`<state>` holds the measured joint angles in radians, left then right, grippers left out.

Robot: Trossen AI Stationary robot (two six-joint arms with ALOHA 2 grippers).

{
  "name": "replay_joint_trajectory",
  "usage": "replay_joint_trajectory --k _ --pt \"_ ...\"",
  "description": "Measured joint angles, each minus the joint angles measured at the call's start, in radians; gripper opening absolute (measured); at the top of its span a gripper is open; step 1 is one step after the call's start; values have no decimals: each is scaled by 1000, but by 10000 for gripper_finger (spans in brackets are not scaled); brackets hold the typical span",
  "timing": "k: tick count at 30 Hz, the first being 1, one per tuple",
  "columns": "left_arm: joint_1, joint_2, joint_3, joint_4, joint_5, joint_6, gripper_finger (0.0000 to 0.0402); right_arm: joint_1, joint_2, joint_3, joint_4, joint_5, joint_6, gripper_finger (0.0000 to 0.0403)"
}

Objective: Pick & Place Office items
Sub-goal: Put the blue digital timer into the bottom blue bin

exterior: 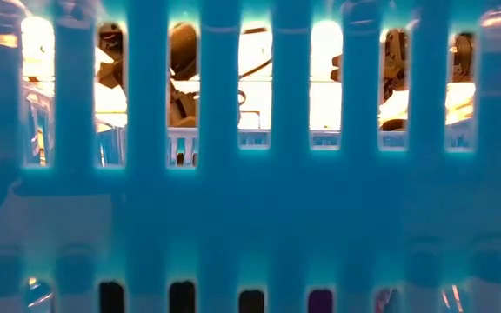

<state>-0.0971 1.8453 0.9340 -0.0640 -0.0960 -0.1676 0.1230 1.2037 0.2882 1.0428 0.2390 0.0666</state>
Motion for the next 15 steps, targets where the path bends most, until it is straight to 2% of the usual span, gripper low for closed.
replay_joint_trajectory --k 15 --pt "0 31 1 11 -1 4 240 0 0 0 0 0 0 171"
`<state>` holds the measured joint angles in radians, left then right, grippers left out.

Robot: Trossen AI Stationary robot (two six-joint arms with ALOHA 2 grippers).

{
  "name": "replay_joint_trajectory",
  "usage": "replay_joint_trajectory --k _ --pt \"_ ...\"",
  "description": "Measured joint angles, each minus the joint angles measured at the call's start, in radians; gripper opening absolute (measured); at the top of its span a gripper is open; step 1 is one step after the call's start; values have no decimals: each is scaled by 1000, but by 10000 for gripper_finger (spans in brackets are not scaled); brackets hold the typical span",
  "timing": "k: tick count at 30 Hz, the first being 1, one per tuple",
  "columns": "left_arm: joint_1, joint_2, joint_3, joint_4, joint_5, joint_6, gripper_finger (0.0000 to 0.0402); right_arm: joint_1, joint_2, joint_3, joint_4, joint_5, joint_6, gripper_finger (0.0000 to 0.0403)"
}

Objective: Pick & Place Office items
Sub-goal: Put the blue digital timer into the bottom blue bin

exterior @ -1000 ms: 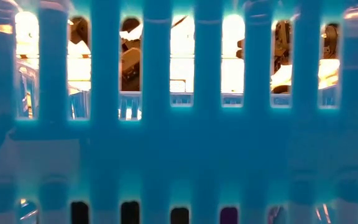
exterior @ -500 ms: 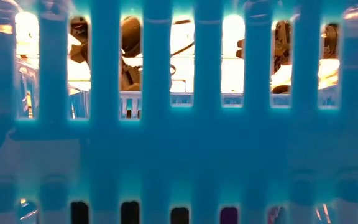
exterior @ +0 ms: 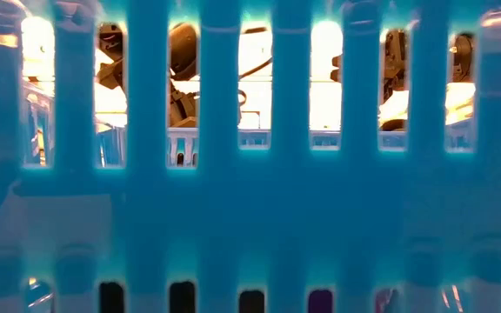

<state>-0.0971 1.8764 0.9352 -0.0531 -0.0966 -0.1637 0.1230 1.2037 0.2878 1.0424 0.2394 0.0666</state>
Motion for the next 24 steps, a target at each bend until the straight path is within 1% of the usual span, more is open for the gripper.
replay_joint_trajectory --k 3,8,16,21,24 --pt "-1 1 0 2 3 2 218 0 0 0 0 0 0 171" --pt "-2 1 -1 3 7 1 155 0 0 0 0 0 0 171" --pt "-5 2 -2 6 1 0 154 0 0 0 0 0 0 171" --pt "-10 3 -2 6 -2 0 177 0 0 0 0 0 0 171" --pt "-10 3 -2 6 -2 0 166 0 0 0 0 0 0 171"
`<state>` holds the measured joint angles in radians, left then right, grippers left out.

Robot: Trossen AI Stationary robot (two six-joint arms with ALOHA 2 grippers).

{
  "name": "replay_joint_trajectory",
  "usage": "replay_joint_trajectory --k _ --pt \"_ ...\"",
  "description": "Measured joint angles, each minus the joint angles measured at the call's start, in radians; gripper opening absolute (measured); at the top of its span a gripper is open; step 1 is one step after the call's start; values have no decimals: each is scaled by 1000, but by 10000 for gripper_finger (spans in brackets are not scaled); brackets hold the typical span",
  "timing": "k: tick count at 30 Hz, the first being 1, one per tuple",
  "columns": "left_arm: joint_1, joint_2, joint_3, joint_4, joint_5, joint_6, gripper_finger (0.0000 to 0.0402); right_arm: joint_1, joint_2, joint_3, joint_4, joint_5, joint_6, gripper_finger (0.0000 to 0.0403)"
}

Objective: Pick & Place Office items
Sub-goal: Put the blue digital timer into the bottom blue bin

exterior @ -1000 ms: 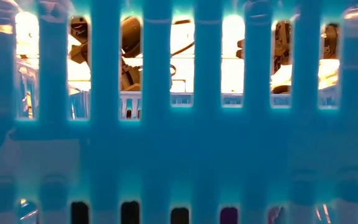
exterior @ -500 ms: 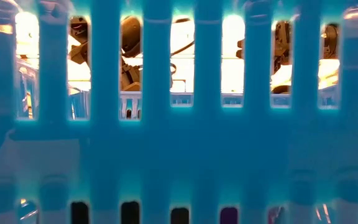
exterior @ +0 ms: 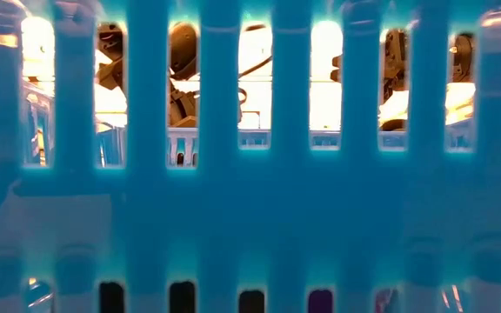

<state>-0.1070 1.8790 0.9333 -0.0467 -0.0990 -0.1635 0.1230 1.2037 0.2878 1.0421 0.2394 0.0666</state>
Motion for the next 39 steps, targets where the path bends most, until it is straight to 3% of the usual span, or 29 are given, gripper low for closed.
replay_joint_trajectory --k 6,15,19,29,33,36,39 --pt "0 -45 -4 -14 -11 -4 155 0 0 0 0 0 0 171" --pt "0 -232 -4 -57 -51 31 174 0 0 -1 0 0 0 171" --pt "0 -285 -2 -50 -52 38 156 0 0 -1 -6 0 0 171" --pt "0 -296 -2 -49 -52 22 173 0 0 -1 -7 0 0 171" --pt "0 -296 -2 -44 -52 21 155 0 0 -1 -7 0 0 171" --pt "3 -305 -6 -3 -32 43 154 0 0 -1 -7 0 0 171" --pt "20 -335 -64 169 28 69 154 0 0 -1 -7 0 0 171"
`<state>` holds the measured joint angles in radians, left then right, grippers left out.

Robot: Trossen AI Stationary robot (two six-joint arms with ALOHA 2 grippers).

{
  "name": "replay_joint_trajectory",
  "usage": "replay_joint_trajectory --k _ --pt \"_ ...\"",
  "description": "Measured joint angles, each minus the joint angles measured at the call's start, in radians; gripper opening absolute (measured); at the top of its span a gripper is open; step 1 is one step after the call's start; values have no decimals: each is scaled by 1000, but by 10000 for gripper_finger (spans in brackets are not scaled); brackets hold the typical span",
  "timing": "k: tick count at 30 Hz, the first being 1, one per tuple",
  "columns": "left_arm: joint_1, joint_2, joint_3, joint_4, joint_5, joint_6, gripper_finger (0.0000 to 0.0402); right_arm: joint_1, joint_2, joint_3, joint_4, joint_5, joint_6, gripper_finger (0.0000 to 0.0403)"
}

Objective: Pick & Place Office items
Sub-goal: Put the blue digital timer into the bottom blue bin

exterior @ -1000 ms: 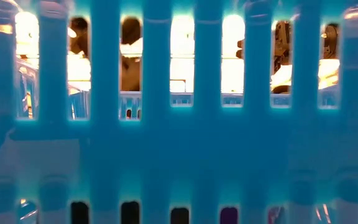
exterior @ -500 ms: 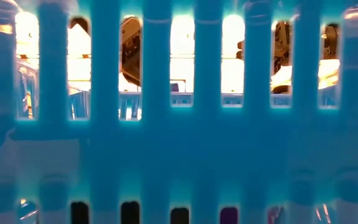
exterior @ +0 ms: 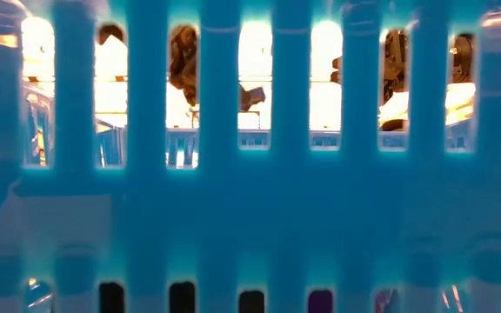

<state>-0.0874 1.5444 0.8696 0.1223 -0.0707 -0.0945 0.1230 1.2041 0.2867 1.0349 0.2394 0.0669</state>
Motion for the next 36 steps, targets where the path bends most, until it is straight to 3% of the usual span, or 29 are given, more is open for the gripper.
replay_joint_trajectory --k 5,9,17,25,29,36 --pt "39 -82 -198 271 18 -30 154 0 0 0 -12 0 0 171" --pt "69 -189 -338 325 -1 -119 161 0 0 0 -19 0 0 171" --pt "74 -544 -532 231 -96 -134 156 0 0 0 -20 1 -3 171" --pt "50 -858 -599 17 -170 -175 163 -12 0 0 -24 2 2 171" --pt "32 -927 -600 -78 -200 -202 156 -26 0 0 -38 1 24 171" --pt "-31 -924 -600 -46 -200 -241 166 -32 0 0 -46 0 26 171"
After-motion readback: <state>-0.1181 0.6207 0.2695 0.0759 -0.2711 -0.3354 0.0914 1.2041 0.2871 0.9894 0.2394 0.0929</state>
